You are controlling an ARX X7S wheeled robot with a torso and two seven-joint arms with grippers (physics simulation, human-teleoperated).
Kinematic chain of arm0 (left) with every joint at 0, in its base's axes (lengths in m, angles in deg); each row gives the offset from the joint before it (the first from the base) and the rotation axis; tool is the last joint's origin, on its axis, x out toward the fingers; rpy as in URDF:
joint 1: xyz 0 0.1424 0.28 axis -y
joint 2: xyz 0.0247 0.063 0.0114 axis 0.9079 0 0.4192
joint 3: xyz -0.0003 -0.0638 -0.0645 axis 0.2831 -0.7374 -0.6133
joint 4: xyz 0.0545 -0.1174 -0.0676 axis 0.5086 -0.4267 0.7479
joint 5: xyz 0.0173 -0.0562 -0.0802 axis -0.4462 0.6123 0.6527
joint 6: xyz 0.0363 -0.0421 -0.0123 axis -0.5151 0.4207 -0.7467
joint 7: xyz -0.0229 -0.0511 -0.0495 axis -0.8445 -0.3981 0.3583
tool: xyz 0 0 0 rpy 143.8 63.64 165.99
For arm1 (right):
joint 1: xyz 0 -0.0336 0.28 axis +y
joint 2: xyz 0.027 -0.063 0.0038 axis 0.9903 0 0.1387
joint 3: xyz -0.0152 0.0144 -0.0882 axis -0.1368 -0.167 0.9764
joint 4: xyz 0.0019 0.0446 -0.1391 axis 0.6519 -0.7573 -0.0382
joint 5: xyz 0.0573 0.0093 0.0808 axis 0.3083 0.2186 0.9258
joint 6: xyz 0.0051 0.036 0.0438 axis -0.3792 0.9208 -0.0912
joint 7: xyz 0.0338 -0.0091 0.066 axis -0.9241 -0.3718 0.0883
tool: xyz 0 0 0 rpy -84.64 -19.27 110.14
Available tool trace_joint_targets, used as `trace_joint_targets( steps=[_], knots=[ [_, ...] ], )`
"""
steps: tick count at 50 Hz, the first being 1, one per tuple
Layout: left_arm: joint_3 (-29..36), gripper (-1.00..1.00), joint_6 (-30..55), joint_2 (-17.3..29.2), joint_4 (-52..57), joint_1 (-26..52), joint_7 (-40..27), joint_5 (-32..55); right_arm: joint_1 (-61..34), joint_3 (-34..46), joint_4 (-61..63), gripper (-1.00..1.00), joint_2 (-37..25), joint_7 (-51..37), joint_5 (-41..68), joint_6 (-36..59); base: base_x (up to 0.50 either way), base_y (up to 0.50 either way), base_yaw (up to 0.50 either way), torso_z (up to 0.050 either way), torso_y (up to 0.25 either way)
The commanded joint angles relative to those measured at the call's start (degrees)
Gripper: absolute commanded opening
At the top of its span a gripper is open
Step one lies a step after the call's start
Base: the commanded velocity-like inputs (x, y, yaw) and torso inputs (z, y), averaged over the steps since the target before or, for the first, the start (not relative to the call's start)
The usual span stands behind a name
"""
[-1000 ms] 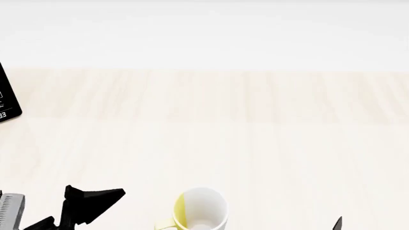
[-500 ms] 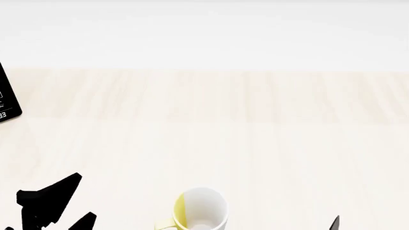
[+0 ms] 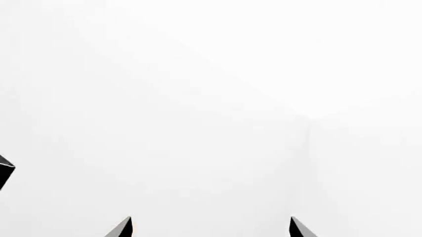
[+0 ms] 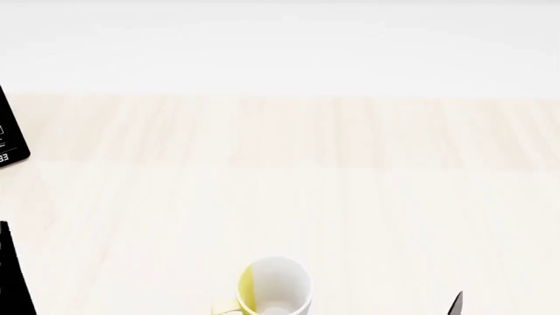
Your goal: Put the yellow and white mug to the front of the white mug.
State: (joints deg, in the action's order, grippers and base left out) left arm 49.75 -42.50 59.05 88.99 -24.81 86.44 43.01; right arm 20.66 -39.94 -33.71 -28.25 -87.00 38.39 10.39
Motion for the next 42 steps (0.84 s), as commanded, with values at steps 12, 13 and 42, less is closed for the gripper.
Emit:
trace_joint_targets(
  steps=[12,13,42],
  knots=[
    [-8.4,1.00,-11.9,-8.2,16.7,-10.3,-15.6,-12.0,6.5,-2.2,8.0,1.00,1.7,-5.9,-10.9,-6.9,0.00,0.00,0.00,0.000,0.000],
    [-9.1,1.00,-14.3,-10.0,16.3,-10.6,-16.3,-15.2,6.6,-2.9,8.1,1.00,2.5,-7.4,-12.6,-7.2,0.00,0.00,0.00,0.000,0.000],
    [-12.9,1.00,-23.2,-10.3,8.2,-7.3,-63.2,-49.4,5.8,-5.6,8.0,1.00,9.5,-21.7,-32.3,-6.9,0.00,0.00,0.00,0.000,0.000]
  ],
)
